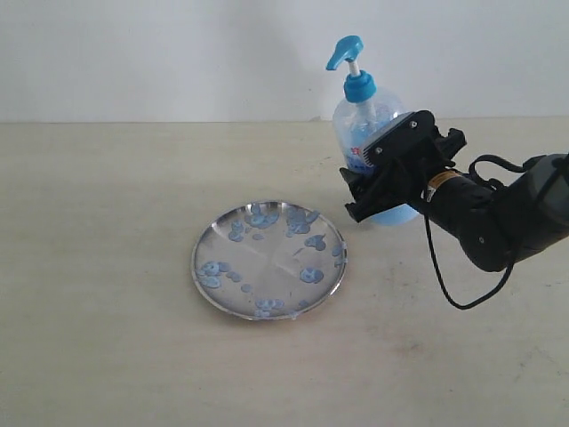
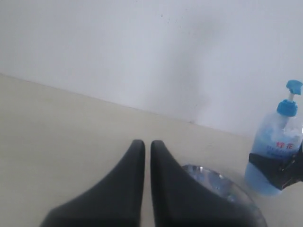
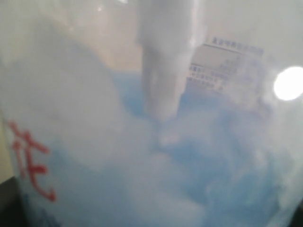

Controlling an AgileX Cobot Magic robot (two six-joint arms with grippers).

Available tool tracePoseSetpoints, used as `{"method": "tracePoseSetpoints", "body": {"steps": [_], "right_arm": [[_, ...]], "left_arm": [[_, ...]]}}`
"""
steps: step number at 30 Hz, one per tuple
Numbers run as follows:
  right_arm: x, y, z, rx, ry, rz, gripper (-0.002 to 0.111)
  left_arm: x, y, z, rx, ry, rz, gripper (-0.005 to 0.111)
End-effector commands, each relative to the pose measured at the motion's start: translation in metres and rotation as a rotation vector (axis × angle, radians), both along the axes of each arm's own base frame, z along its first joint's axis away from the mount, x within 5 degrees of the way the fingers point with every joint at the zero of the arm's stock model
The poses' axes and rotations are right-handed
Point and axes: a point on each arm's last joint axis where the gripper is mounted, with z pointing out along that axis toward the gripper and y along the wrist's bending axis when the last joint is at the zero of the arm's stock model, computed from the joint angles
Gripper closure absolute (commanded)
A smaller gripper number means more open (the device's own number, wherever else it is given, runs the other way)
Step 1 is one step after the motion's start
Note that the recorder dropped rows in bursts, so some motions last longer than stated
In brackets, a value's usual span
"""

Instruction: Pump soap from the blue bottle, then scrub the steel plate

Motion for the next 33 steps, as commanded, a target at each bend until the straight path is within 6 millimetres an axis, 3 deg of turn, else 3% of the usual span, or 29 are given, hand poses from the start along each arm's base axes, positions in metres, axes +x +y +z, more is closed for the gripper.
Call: {"method": "tracePoseSetpoints", "body": {"steps": [1, 7, 12, 16, 19, 22, 27, 29, 33], "right_arm": [[-0.003, 0.0, -0.01, -0.068, 0.057, 0.027, 0.108], [-0.003, 0.0, -0.01, -0.064, 0.058, 0.025, 0.108], [-0.003, 0.0, -0.01, -0.046, 0.063, 0.02, 0.108], [-0.003, 0.0, -0.01, -0.025, 0.069, 0.014, 0.108], [-0.003, 0.0, -0.01, -0.025, 0.069, 0.014, 0.108], [-0.003, 0.0, -0.01, -0.025, 0.069, 0.014, 0.108], [-0.003, 0.0, -0.01, -0.025, 0.069, 0.014, 0.108], [-0.003, 0.0, -0.01, -0.022, 0.069, 0.013, 0.108], [-0.003, 0.0, -0.01, -0.022, 0.069, 0.013, 0.108]], "left_arm": [[0.0, 0.002, 0.005, -0.126, -0.032, 0.018, 0.102], [0.001, 0.007, 0.012, -0.312, -0.081, 0.063, 0.102], [0.014, 0.004, 0.001, -0.283, 0.084, 0.078, 0.102], [0.032, 0.003, 0.032, -0.1, 0.082, 0.086, 0.102], [0.063, -0.003, 0.062, 0.04, 0.151, 0.051, 0.102], [0.105, -0.016, 0.078, 0.143, 0.238, -0.013, 0.102], [0.181, -0.057, 0.08, 0.238, 0.291, -0.119, 0.102], [0.202, -0.073, 0.075, 0.26, 0.313, -0.153, 0.102], [0.223, -0.116, 0.091, 0.399, 0.216, -0.291, 0.102]]}}
